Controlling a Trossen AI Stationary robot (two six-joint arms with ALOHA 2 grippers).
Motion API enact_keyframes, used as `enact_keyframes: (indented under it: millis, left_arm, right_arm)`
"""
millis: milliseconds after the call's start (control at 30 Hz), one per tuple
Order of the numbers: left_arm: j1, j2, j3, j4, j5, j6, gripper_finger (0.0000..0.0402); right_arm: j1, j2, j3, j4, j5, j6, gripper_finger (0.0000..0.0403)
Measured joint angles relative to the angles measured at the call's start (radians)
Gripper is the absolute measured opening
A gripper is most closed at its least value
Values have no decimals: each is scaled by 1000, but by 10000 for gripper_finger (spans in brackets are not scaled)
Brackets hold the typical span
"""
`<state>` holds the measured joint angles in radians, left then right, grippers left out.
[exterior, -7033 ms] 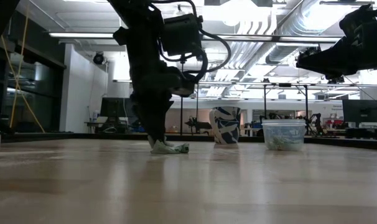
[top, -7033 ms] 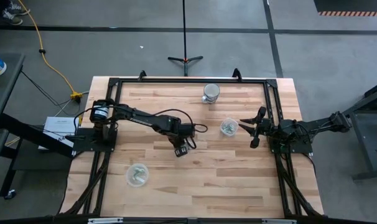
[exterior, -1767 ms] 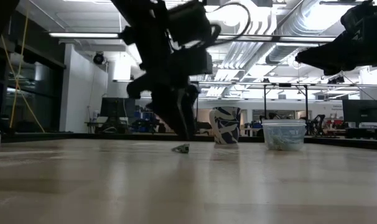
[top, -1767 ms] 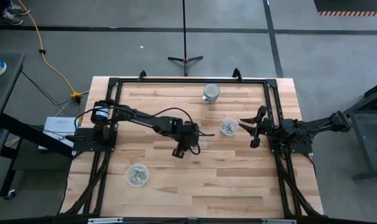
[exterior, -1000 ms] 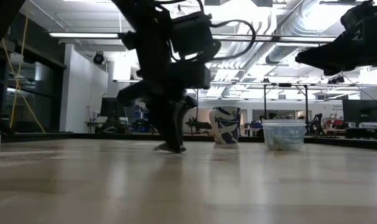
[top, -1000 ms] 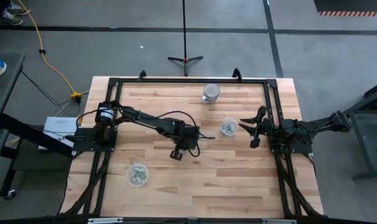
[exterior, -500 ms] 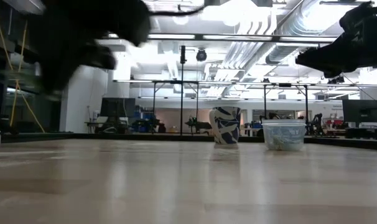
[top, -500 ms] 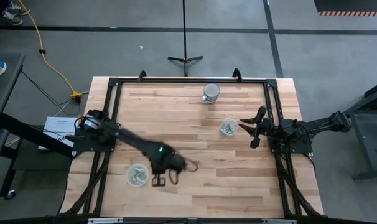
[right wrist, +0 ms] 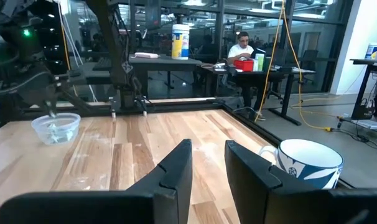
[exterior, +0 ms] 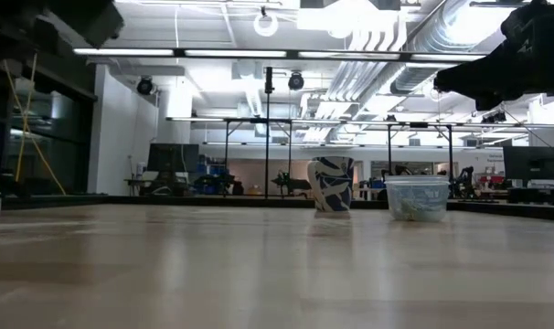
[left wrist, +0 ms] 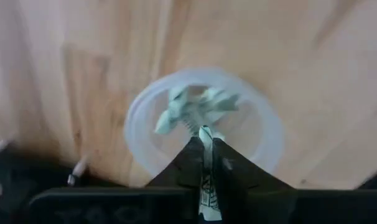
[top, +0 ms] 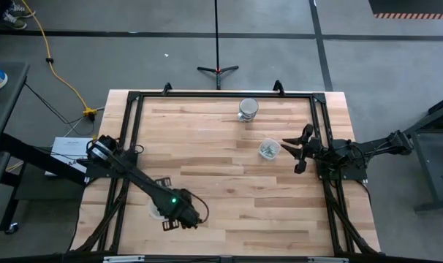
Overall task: Pick and place Stevia / Truvia into bins
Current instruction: Put the stevia packet into the round transparent container, then return to Home Position
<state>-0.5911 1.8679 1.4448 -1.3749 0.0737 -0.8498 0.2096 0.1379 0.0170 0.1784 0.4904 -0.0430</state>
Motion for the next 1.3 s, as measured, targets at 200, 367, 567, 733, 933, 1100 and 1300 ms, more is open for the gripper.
enact_keyframes:
  millis: [200, 367, 567, 733, 933, 1100, 1300]
  left_arm:
    - [4, -1, 0, -75, -11, -141, 171]
    - [1, -13, -1, -26, -121, -77, 234]
    - [15, -136, -15, 205, -526, 86, 250]
    - [61, -271, -238, 819, -736, 511, 236]
    - [336, -334, -557, 1472, -328, 832, 210]
    - [563, -339, -702, 1813, -186, 899, 182]
    - [632, -428, -818, 1921, -179, 950, 74]
  right_arm:
    - [0, 0, 0, 8, 0, -7, 87]
    - [0, 0, 0, 8, 0, -9, 87]
    - [0, 0, 0, 12, 0, -9, 87]
    - [0, 0, 0, 20, 0, -25, 87]
    - [0, 0, 0, 32, 0, -28, 87]
    - [0, 0, 0, 33, 0, -27, 87]
    - [0, 0, 0, 32, 0, -26, 87]
